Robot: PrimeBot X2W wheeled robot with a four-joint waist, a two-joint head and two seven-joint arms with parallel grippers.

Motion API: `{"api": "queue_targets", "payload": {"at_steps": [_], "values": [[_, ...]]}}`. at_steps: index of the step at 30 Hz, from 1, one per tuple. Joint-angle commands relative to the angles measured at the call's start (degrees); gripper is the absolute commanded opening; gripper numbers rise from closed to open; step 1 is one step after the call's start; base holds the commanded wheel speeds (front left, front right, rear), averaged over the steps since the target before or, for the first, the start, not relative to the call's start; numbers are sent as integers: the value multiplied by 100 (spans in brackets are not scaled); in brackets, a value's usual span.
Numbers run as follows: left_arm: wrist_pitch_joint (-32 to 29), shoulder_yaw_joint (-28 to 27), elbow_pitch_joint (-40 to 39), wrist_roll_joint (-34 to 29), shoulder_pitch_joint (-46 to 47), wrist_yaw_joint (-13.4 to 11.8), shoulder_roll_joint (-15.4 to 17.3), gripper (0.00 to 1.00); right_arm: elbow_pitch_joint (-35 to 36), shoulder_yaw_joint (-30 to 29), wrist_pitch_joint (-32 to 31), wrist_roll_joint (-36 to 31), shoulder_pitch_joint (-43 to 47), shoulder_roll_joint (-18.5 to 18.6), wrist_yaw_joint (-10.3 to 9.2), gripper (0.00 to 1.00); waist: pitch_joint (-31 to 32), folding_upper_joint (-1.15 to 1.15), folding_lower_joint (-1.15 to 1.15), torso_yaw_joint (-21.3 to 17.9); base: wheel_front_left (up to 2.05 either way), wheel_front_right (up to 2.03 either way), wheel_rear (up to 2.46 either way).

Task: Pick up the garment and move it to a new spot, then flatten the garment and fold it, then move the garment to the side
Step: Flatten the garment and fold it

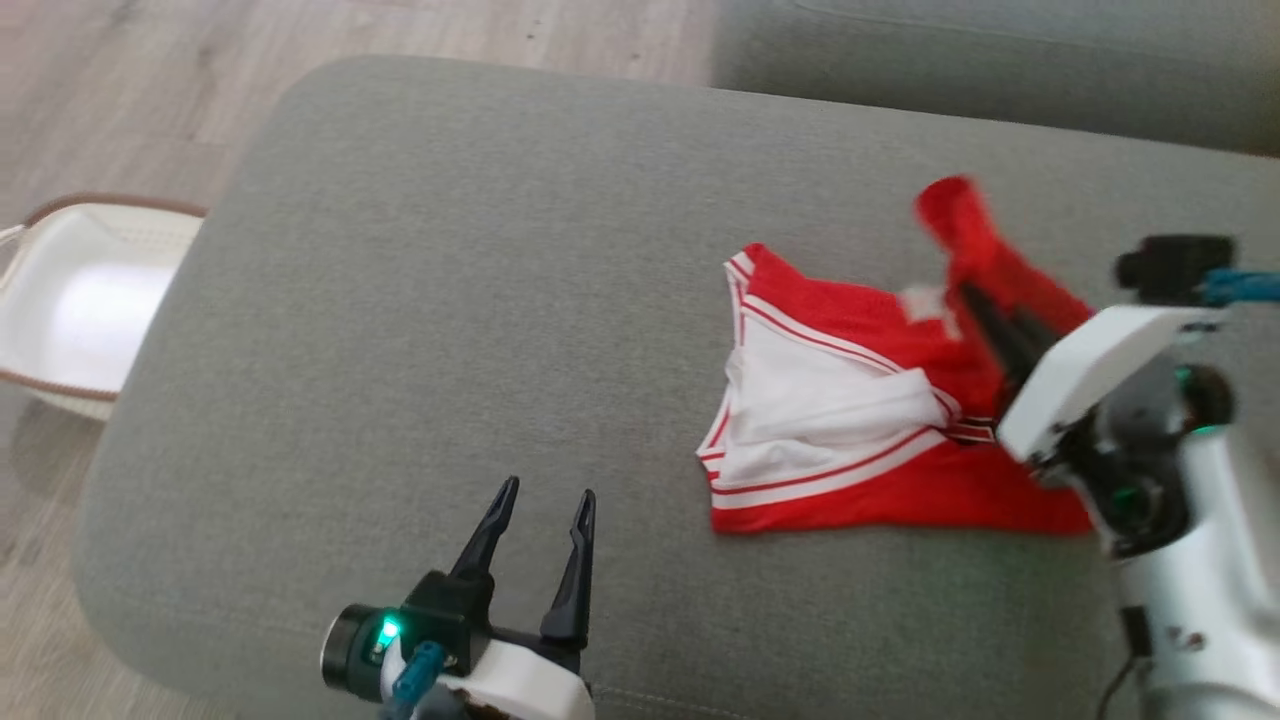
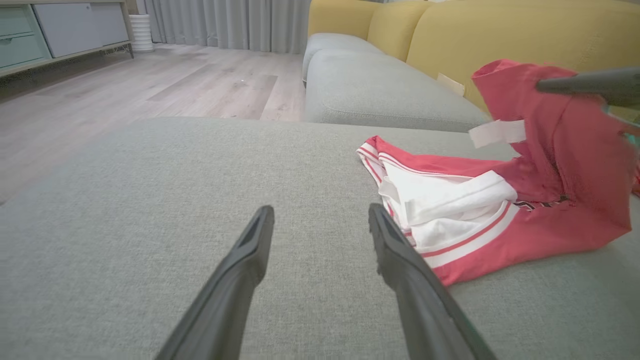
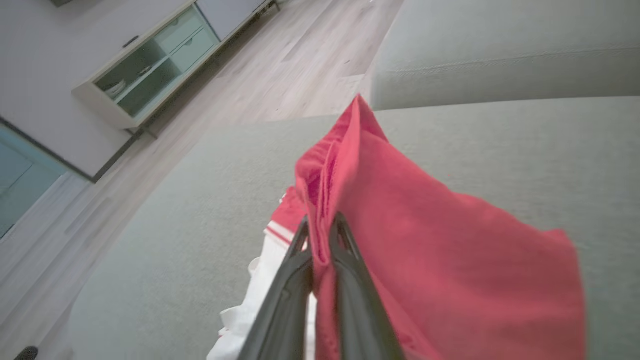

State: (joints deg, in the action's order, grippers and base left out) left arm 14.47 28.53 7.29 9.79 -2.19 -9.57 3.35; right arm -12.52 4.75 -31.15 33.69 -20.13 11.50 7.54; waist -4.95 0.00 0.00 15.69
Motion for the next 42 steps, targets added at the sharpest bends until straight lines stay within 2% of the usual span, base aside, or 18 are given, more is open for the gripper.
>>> {"api": "queue_targets", "payload": {"at_steps": [1, 9, 15, 16, 17, 20, 25, 30, 37, 42], "values": [[52, -145, -144, 72, 123, 5, -46, 100, 200, 213, 3, -61, -85, -119, -5, 0, 40, 0, 0, 135, 0, 0, 0], [52, -15, -80, 122, 168, 32, -47, 100, -214, 485, 238, -80, -55, -617, -5, 0, 6, 0, 0, 333, 0, 0, 0], [52, 81, -32, 188, 216, 7, -47, 100, -603, 693, 463, 10, -163, -788, -5, 0, -15, 0, 0, 400, 0, 0, 0], [52, 89, -24, 195, 213, 1, -47, 100, -653, 729, 503, 33, -179, -804, -5, 41, -12, 0, 0, 397, 0, 0, 0], [52, 93, -16, 202, 209, -3, -47, 100, -703, 766, 556, 33, -195, -817, -5, 98, 0, 0, 0, 390, 0, 0, 0], [52, 103, 10, 203, 183, -3, -47, 100, -812, 920, 871, 87, -222, -844, -5, 100, 76, 0, 0, 354, 0, 0, 0], [52, 48, 46, 146, 127, 19, -47, 100, -662, 1080, 1815, 788, -223, -859, -5, 100, 291, 0, 0, 244, 0, 0, 0], [52, -168, 56, 74, -18, 20, -47, 100, -604, 986, 2549, 860, -40, -766, -5, 100, 515, 0, 0, -5, 0, 0, 0], [52, -657, -65, 39, -321, -7, -47, 100, -907, 848, 3308, 454, 460, -198, -5, 100, 788, 0, 0, -523, 0, 0, 0], [52, -979, -202, 67, -481, -13, -47, 100, -1303, 680, 3709, 68, 812, 18, -5, 100, 883, 0, 0, -854, 0, 0, 0]]}}
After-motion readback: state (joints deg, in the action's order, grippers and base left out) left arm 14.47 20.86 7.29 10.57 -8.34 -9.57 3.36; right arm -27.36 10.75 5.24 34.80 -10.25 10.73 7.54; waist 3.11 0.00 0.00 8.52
